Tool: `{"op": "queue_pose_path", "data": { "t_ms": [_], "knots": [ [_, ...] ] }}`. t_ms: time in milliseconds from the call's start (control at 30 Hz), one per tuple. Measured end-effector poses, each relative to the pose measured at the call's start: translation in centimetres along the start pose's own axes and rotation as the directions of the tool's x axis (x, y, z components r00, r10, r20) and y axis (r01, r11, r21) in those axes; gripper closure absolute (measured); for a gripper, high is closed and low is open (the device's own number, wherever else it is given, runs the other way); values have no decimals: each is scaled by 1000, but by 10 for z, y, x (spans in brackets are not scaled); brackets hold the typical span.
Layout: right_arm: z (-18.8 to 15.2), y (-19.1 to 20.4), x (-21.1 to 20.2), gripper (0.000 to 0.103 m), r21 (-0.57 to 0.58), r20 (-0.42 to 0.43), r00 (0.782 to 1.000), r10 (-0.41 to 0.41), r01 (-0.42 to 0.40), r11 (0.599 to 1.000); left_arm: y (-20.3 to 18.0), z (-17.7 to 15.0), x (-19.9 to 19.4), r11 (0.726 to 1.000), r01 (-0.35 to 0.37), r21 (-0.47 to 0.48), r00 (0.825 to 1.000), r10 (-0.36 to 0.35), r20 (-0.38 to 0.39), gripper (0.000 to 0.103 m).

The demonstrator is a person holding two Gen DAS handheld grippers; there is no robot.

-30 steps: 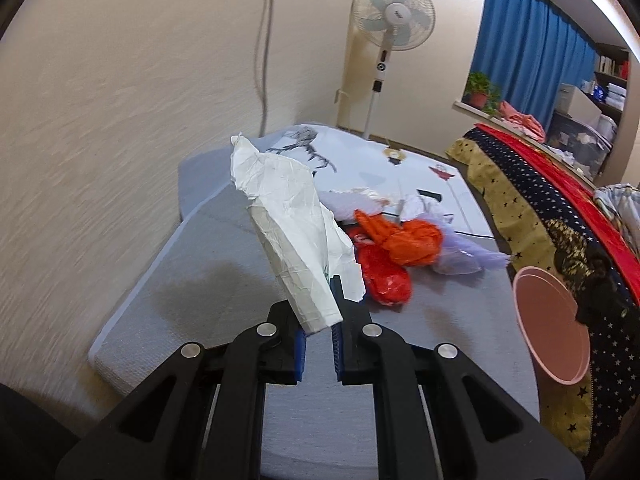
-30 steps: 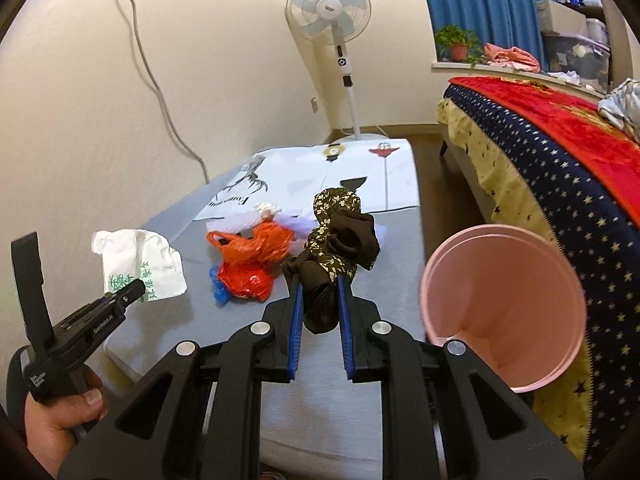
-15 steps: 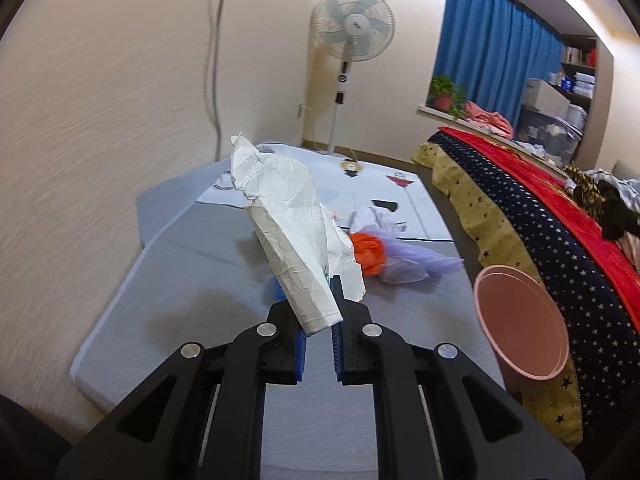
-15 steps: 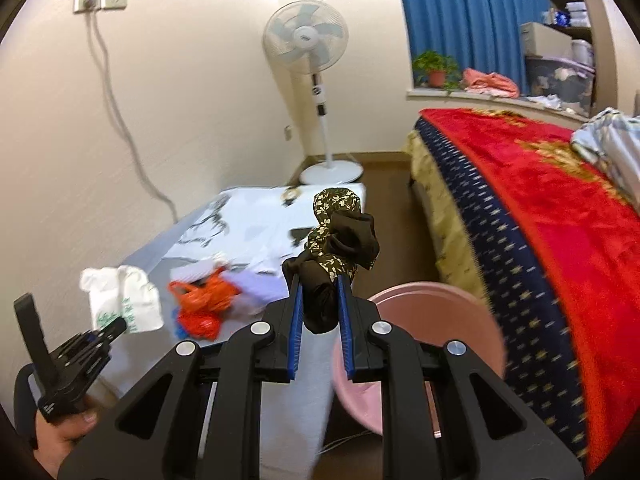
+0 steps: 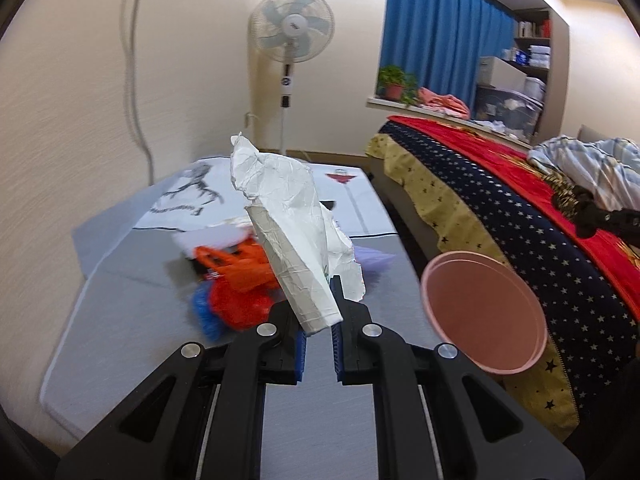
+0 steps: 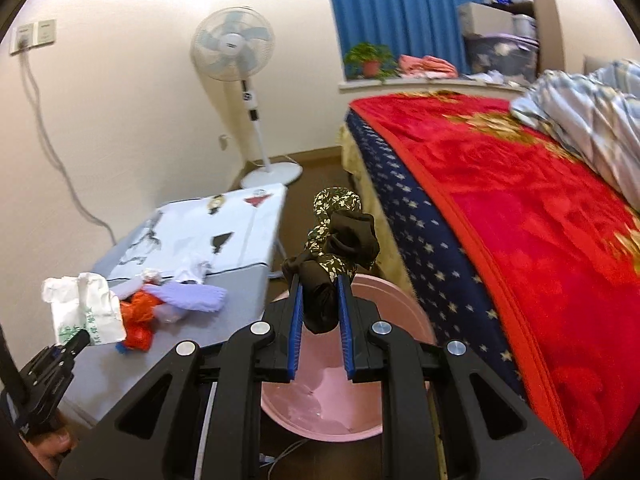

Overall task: Collect trash
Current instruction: 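Carry the tissue pack and black-gold cloth over the pink bin with both tools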

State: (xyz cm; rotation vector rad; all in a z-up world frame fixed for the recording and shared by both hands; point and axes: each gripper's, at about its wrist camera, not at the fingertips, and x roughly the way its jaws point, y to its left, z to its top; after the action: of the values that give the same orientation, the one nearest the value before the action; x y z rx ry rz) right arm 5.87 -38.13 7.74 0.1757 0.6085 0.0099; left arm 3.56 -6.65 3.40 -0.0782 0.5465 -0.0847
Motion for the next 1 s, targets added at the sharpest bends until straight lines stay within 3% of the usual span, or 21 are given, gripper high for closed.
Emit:
{"op": "queue_pose_path", "data": {
  "t_ms": [633, 1000],
  "knots": [
    [-2, -12, 18, 86, -12, -6, 993, -120, 120, 993, -112, -5, 46, 975, 160, 151, 987, -155, -41, 93],
    [-4, -13, 31, 85, -20, -36, 990, -140, 139, 990, -143, -13, 79, 962, 202, 182, 978, -189, -85, 93]
  ]
}}
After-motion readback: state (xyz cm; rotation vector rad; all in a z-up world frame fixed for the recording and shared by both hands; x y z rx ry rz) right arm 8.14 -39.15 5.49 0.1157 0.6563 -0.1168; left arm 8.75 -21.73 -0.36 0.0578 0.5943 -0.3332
